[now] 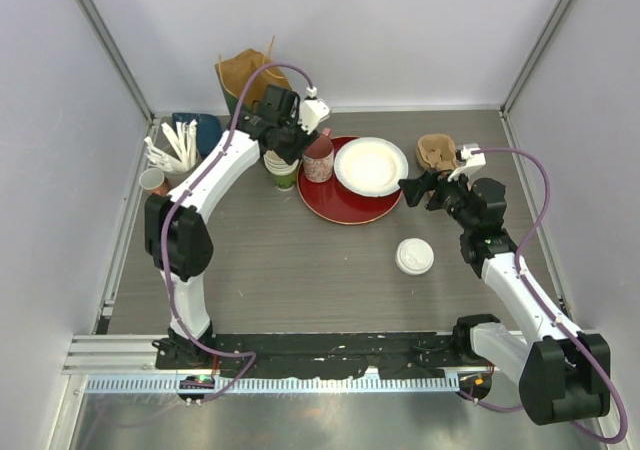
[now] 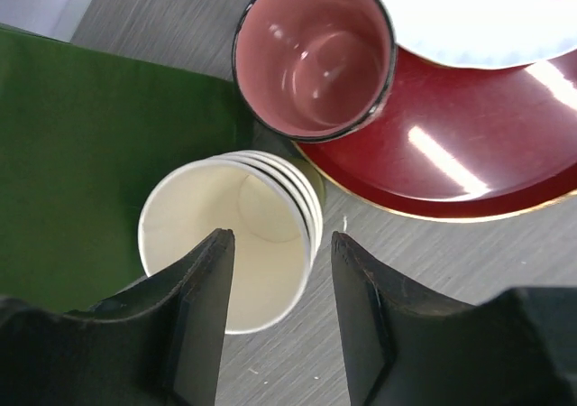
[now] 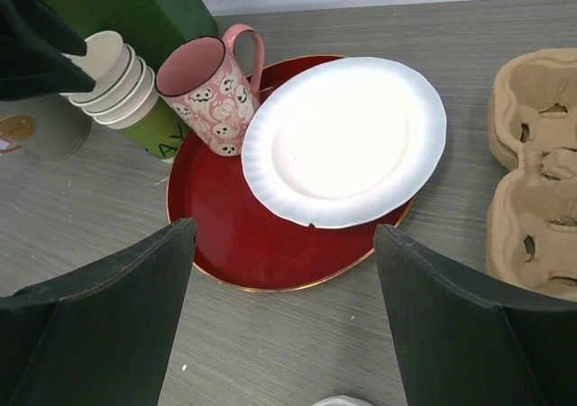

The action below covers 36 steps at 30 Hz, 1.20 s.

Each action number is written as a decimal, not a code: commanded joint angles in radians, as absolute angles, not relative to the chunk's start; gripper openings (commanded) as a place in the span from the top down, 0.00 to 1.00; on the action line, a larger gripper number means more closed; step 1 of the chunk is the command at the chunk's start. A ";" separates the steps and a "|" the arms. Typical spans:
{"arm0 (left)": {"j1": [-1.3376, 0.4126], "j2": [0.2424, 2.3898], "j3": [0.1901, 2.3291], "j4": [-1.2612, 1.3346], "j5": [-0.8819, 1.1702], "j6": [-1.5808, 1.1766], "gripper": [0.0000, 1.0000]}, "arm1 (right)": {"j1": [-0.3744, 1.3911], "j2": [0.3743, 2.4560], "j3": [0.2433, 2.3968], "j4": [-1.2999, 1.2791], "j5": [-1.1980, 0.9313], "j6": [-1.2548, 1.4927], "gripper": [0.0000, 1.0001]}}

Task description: Pack the takeout coffee

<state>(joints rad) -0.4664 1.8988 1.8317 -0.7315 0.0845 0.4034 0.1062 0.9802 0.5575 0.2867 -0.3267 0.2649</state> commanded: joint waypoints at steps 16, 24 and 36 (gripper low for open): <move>-0.488 1.997 1.982 -0.876 -0.008 0.443 0.81 | 0.104 0.989 0.561 0.324 -0.327 0.250 0.15; -0.491 2.017 2.009 -0.907 -0.006 0.442 0.80 | 0.106 0.985 0.560 0.321 -0.325 0.248 0.15; -0.489 2.014 2.008 -0.911 0.022 0.422 1.00 | 0.104 0.980 0.561 0.316 -0.322 0.245 0.16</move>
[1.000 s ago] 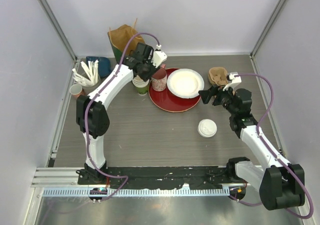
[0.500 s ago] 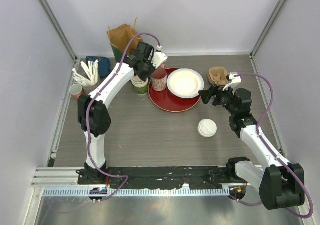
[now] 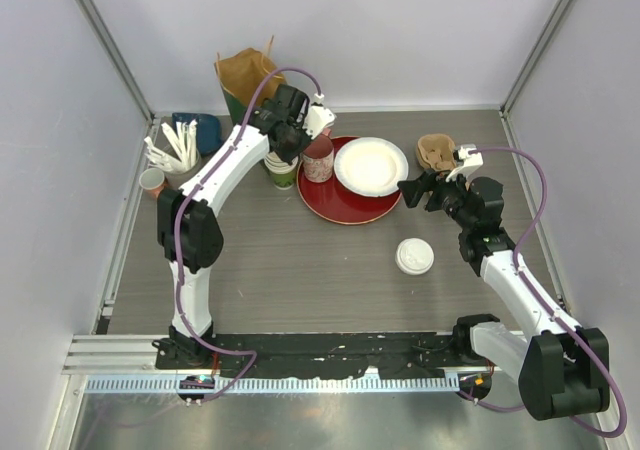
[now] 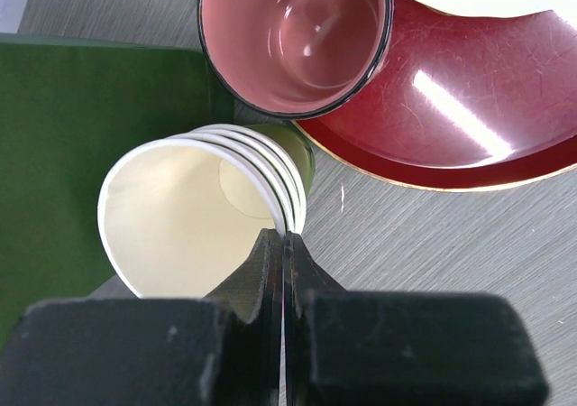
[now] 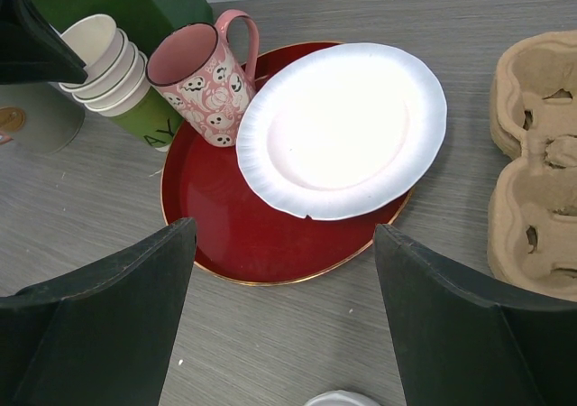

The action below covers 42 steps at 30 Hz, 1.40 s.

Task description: Pack the takeout coffee

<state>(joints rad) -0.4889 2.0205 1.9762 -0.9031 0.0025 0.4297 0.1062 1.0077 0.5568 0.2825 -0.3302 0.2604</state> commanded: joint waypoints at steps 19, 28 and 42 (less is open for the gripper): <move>-0.491 1.792 1.898 -0.827 0.009 0.505 1.00 | 0.106 0.977 0.561 0.316 -0.330 0.250 0.16; -0.521 1.692 1.988 -0.876 -0.071 0.520 1.00 | 0.104 0.969 0.561 0.313 -0.330 0.252 0.16; -0.853 1.459 1.505 -0.944 0.014 0.545 1.00 | 0.106 0.939 0.603 0.290 -0.328 0.285 0.16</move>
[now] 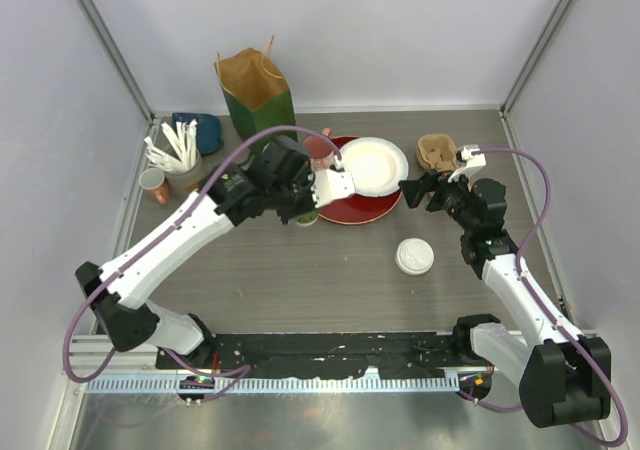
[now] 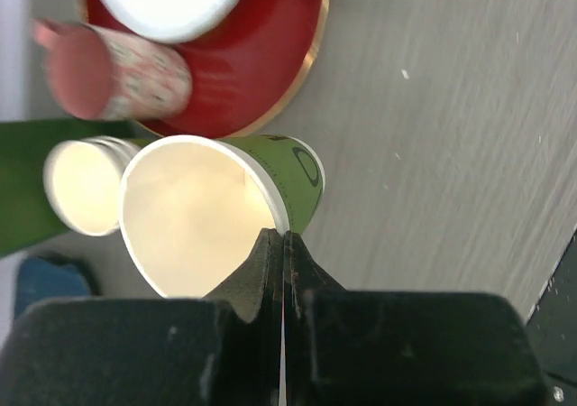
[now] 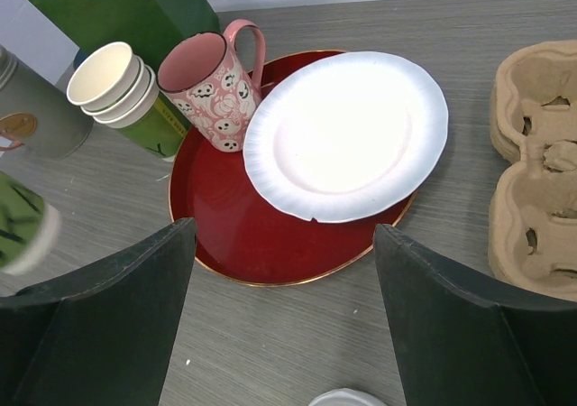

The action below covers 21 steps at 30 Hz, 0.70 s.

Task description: Pack the takeout coffee

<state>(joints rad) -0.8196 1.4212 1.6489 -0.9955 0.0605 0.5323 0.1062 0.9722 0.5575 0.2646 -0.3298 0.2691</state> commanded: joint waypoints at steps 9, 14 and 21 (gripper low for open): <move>-0.916 1.370 1.176 -0.714 -0.009 0.551 1.00 | 0.106 0.904 0.607 0.278 -0.341 0.288 0.16; -0.916 1.325 1.083 -0.612 0.060 0.499 1.00 | 0.106 0.891 0.607 0.278 -0.341 0.291 0.15; -0.916 1.296 1.022 -0.584 0.115 0.480 1.00 | 0.106 0.871 0.604 0.262 -0.347 0.291 0.16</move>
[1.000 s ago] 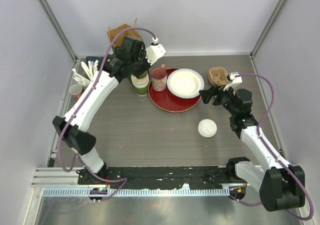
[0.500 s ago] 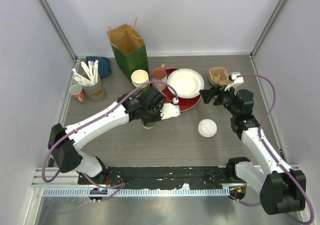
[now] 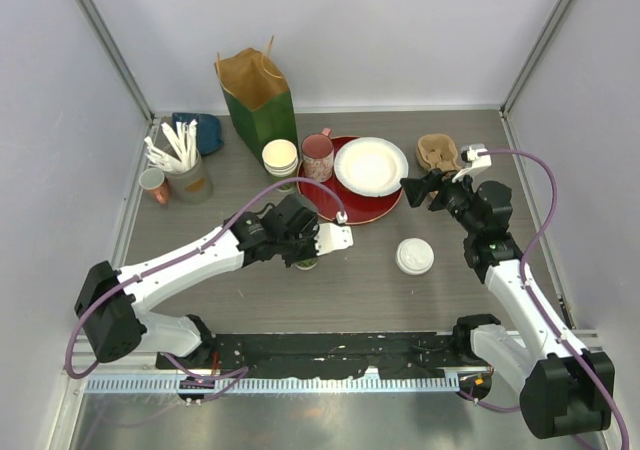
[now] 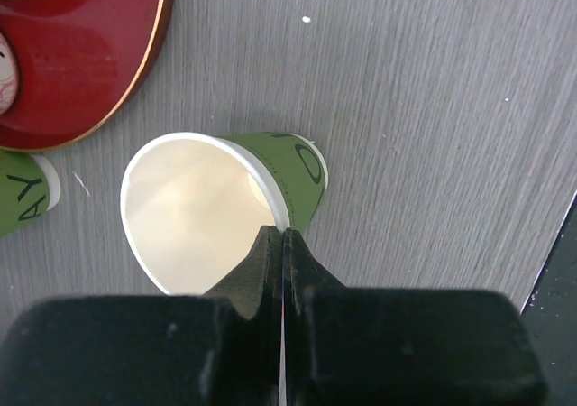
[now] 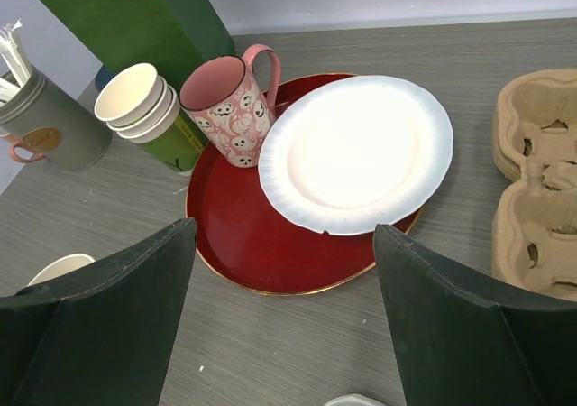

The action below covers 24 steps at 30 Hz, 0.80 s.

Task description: Pack the takeout coffee

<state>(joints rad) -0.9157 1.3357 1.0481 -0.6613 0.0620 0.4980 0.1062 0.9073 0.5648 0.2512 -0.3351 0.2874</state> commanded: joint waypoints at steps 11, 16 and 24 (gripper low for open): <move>-0.913 1.259 1.133 -0.729 0.137 0.525 0.29 | 0.106 0.856 0.603 0.242 -0.345 0.285 0.15; -0.838 1.310 1.386 -0.801 0.138 0.454 0.22 | 0.106 0.864 0.604 0.239 -0.347 0.276 0.15; -0.526 1.601 1.742 -0.839 0.081 0.454 0.31 | 0.104 0.884 0.598 0.235 -0.364 0.261 0.15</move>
<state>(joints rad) -0.6090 1.4487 1.6684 -0.7975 0.1501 0.4423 0.1062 0.8818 0.5648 0.2089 -0.3435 0.2794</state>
